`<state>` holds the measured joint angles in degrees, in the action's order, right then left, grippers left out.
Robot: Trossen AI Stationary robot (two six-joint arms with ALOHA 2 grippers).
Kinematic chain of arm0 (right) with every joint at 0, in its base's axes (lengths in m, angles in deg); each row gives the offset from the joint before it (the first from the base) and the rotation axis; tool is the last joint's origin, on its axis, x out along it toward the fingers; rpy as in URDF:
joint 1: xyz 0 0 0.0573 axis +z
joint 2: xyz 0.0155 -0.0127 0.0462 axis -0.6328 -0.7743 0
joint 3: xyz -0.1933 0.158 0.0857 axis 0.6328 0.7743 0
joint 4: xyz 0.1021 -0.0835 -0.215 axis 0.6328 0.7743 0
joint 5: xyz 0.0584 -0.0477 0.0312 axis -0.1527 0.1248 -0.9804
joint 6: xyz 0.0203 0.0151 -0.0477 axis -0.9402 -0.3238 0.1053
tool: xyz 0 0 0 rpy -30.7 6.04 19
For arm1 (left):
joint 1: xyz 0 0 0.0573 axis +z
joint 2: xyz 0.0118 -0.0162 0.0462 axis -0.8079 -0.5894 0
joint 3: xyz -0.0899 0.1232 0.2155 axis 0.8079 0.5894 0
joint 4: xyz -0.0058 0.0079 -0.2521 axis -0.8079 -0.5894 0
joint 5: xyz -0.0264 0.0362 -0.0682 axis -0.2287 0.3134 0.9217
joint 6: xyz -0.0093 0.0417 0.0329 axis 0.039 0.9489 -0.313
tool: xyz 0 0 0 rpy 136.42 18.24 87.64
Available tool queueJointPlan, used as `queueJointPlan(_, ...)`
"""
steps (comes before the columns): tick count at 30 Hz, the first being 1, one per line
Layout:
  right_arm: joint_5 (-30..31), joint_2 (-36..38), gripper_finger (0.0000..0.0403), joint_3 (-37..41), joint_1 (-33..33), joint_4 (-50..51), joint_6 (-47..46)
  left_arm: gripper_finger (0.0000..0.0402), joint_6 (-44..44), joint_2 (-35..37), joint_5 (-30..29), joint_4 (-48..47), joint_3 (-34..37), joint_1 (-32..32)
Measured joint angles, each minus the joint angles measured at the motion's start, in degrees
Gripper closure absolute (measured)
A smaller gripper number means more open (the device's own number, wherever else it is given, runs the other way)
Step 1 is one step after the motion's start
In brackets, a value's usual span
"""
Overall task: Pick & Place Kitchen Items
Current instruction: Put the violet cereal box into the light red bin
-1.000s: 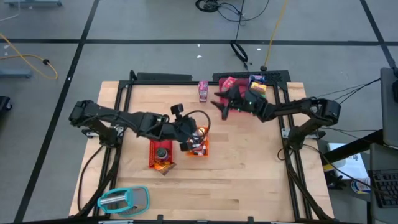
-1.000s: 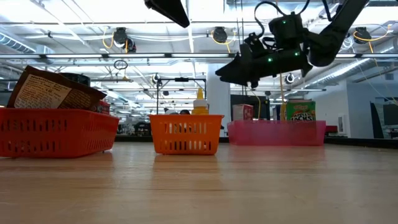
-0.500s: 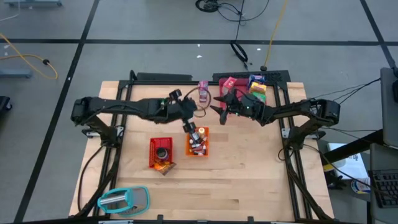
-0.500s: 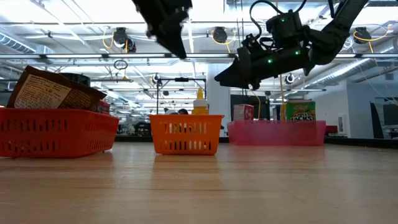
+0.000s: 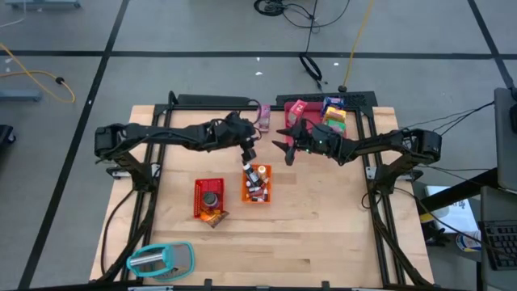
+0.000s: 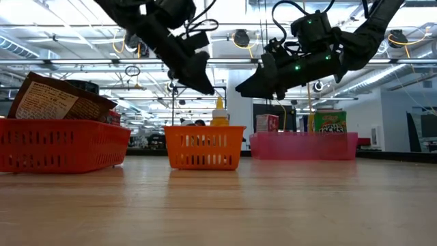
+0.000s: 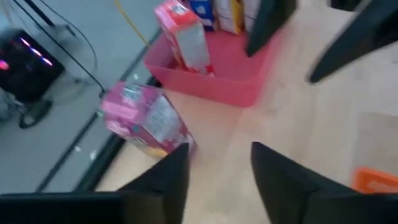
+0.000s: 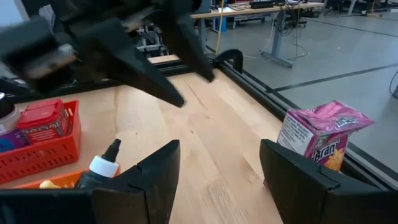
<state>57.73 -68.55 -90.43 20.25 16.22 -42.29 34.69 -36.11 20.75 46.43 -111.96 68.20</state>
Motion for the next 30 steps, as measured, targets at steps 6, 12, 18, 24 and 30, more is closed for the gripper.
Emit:
queueJointPlan(6, -0.01, 0.0, 0.0191, 0.02, 0.0, -0.07, -0.3, 0.016, 8.18, 0.0, 0.02, 13.53, 6.17, 1.12)
queueJointPlan(12, -0.01, 0.0, 0.0191, 0.02, 0.0, -0.13, -0.4, 0.0141, 11.37, -1.94, -0.52, 19.98, 8.62, 1.48)
queueJointPlan(18, -0.04, 0.0, 0.0192, 0.02, 0.02, -0.07, -1.09, 0.015, 12.19, -6.8, -2.98, 21.88, 6.99, 2.98)
queueJointPlan(24, -0.01, -0.02, 0.0192, 0.02, 0.0, 0.35, -1.07, 0.0168, 12.81, -7.49, -6.75, 22.31, 6.88, 5.03)
queueJointPlan(30, 0.08, -0.02, 0.0193, 0.02, 0.0, 0.09, -0.56, 0.0178, 12.54, -8.47, -5.14, 25.74, 6.88, 6.68)
